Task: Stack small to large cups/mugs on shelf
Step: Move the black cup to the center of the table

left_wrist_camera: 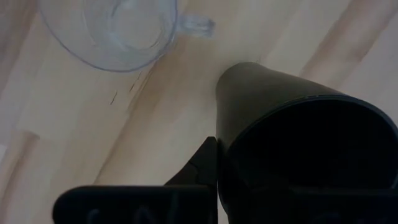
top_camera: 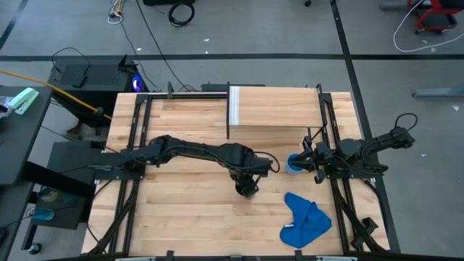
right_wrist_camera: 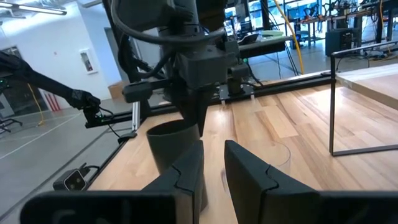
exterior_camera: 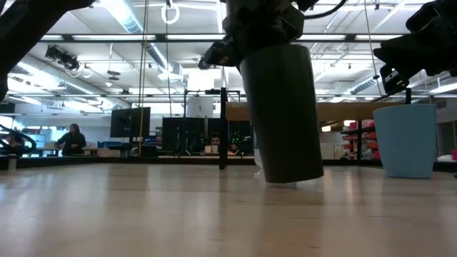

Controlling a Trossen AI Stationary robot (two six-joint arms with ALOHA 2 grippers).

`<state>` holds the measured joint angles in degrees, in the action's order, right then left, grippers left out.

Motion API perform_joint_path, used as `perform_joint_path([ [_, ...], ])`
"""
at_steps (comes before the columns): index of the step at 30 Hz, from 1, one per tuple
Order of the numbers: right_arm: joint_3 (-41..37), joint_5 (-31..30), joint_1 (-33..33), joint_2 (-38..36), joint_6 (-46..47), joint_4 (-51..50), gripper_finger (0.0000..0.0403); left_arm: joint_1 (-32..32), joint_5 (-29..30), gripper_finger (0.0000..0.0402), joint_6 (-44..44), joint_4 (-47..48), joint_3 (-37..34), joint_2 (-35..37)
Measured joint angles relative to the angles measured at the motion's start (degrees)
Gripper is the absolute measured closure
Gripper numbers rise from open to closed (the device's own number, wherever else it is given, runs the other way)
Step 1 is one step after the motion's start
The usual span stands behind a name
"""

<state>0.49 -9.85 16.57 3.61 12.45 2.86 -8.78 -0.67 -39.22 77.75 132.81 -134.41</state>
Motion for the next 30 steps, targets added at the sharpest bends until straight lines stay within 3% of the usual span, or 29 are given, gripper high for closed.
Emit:
perform_joint_path([
  [8,-0.01,0.0,0.01,0.16,-0.01,-0.02,0.033,0.25,-0.21,0.0384,0.01,-1.36,0.0,-0.22],
  [19,0.0,0.0,0.0,0.16,-0.02,-0.02,0.033,0.75,-2.44,0.0325,-0.64,-2.88,0.0,-0.22],
  [30,0.0,0.02,0.01,0.16,-0.01,-0.01,0.033,0.87,-5.18,0.0292,-1.62,-3.09,-0.02,0.06],
])
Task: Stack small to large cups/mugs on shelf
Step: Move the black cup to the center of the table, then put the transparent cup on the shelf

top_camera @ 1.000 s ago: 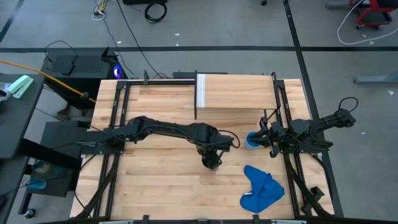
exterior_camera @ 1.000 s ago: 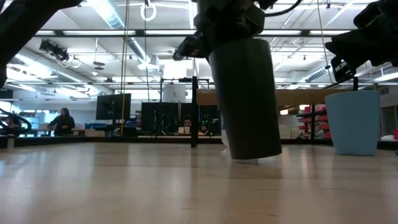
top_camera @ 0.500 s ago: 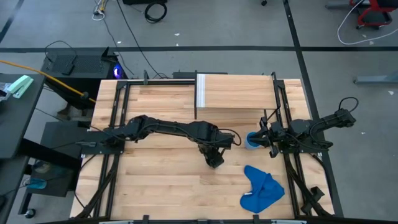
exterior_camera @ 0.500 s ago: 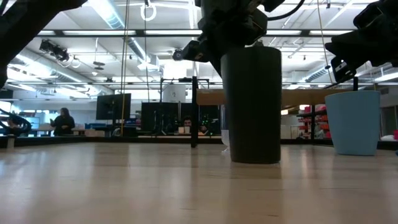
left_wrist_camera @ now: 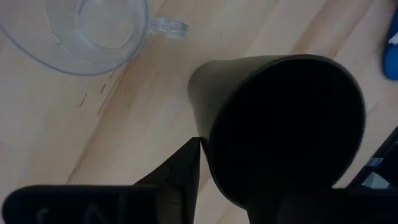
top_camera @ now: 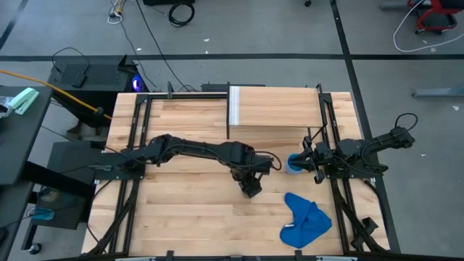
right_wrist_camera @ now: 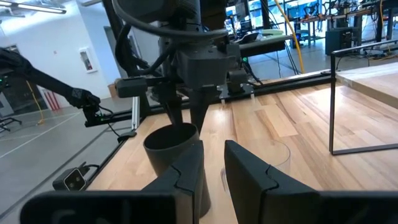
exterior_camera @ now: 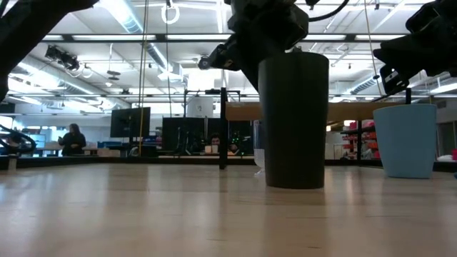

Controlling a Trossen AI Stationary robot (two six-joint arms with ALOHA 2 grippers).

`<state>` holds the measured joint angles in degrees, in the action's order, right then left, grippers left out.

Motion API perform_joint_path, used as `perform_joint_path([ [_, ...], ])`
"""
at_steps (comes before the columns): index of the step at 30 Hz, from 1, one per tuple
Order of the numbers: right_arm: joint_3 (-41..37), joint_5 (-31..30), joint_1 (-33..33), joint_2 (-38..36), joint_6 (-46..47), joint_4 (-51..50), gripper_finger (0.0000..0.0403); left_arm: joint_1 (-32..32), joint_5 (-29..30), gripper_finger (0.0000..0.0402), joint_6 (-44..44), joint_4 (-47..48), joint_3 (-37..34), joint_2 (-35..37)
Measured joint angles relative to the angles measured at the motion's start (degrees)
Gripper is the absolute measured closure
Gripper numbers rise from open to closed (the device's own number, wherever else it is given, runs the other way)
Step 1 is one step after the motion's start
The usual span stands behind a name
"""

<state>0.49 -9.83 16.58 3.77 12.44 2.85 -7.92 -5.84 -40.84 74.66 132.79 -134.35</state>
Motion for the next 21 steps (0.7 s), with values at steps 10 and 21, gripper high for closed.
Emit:
perform_joint_path([
  [10,0.0,-0.02,-0.02,0.04,0.01,0.04,0.033,0.08,0.01,0.0291,-2.1,-0.34,-0.04,5.09],
  [21,0.0,-0.21,0.0,0.14,12.75,5.01,0.033,0.29,0.88,0.0291,-1.73,4.32,0.02,12.79],
])
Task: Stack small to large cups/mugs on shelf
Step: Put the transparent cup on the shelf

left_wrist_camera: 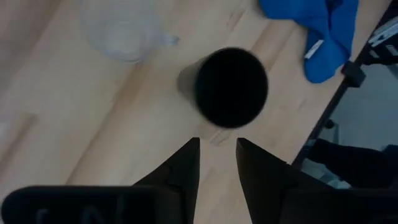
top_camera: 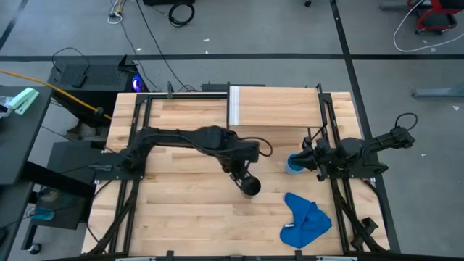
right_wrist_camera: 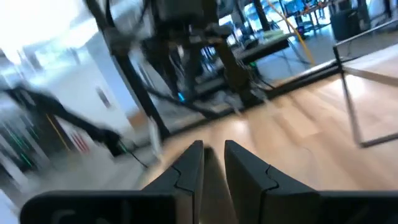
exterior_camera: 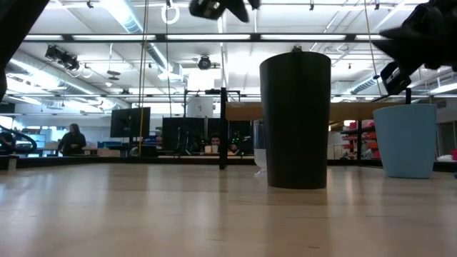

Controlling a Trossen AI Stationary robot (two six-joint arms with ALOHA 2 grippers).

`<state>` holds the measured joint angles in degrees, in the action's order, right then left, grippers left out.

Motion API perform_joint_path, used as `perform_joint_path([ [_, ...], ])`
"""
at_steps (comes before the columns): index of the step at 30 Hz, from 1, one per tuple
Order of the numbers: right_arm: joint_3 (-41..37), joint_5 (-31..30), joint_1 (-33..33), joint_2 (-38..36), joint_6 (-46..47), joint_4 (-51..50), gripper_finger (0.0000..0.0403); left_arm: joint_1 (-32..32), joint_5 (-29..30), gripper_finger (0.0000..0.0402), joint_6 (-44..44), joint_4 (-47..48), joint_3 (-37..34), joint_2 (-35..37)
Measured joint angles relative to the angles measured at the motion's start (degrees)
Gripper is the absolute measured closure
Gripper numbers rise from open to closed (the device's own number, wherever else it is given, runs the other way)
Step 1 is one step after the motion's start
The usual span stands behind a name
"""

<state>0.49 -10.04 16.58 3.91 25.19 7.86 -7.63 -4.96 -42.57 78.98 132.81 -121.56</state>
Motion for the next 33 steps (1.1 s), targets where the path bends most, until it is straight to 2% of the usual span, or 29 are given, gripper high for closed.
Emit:
perform_joint_path([
  [3,0.0,0.02,0.0,-0.01,5.73,4.83,0.033,0.12,3.81,0.0296,1.23,3.2,0.0,2.8],
  [8,0.0,0.0,-0.02,-0.03,12.56,9.85,0.033,0.63,14.92,0.0305,0.22,10.93,0.0,8.45],
  [14,0.0,-0.63,-0.02,-0.03,19.65,13.76,0.033,1.08,28.43,0.0307,-2.42,11.06,0.0,16.23],
  [19,0.0,-0.86,-0.02,-0.01,23.3,23.09,0.033,1.31,38.22,0.0308,-3.24,11.05,0.0,20.94],
  [25,0.04,-1.96,-0.01,-0.05,19.77,34.94,0.033,3.18,44.45,0.0319,0.17,11.0,-0.05,23.51],
  [33,4.41,-1.88,0.0,-0.01,18.32,35.22,0.033,9.64,49.22,0.0321,4.59,11.04,-0.07,24.89],
])
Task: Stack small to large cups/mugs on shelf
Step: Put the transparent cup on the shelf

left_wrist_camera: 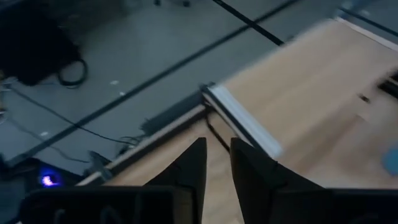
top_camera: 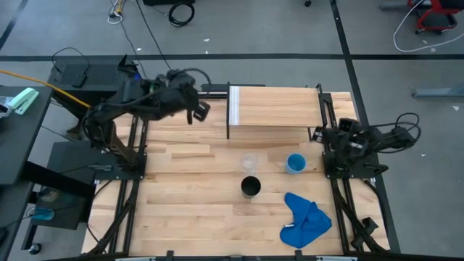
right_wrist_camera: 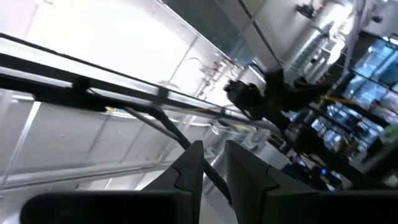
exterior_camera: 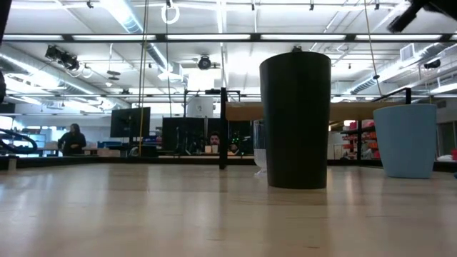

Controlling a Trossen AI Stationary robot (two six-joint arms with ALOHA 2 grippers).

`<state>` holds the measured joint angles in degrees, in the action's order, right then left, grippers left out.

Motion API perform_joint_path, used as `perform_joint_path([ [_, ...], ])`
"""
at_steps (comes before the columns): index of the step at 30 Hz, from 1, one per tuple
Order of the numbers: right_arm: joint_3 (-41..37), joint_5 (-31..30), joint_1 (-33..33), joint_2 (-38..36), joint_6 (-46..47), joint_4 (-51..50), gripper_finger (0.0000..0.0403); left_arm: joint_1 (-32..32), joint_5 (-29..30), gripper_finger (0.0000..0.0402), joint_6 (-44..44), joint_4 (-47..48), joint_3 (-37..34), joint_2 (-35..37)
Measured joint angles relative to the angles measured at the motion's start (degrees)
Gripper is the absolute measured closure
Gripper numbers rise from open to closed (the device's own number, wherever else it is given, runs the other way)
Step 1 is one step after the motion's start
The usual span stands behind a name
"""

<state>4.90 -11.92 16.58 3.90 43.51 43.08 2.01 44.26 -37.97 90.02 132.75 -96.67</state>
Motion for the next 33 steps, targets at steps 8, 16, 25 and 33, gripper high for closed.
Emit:
perform_joint_path([
  [8,18.05,5.35,-0.01,1.23,-10.91,-20.77,0.033,10.76,-0.39,0.0322,0.08,0.0,0.03,1.02],
  [16,46.81,3.17,-0.01,15.06,-21.28,-51.01,0.033,21.36,-13.11,0.0343,0.61,-0.07,-10.29,1.6],
  [25,77.24,-6.36,-0.1,40.11,-24.46,-83.49,0.033,28.28,-25.7,0.0371,3.07,-13.78,-40.31,8.17],
  [33,92.86,-7.16,-7.48,59.53,-17.41,-106.7,0.033,24.69,-33.64,0.0388,0.67,-40.33,-66.79,24.5],
])
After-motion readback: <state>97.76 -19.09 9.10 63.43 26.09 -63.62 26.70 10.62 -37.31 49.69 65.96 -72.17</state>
